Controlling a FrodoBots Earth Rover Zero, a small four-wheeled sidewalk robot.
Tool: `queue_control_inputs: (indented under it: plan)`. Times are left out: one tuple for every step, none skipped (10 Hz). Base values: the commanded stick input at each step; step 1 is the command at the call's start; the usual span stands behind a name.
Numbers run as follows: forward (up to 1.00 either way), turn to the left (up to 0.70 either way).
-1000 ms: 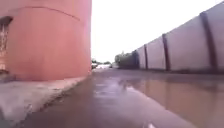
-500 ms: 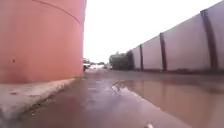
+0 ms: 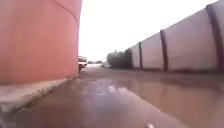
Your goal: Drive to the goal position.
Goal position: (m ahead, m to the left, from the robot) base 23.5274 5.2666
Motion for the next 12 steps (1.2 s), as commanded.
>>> queue_control_inputs:
  plan:
    - [1.00,0.00]
    - [1.00,0.00]
    - [1.00,0.19]
    - [1.00,0.40]
    - [1.00,0.40]
    - [1.00,0.15]
    - [1.00,0.00]
    - [1.00,0.00]
    - [1.00,0.00]
    - [1.00,0.00]
    - [1.00,0.00]
    - [1.00,0.00]
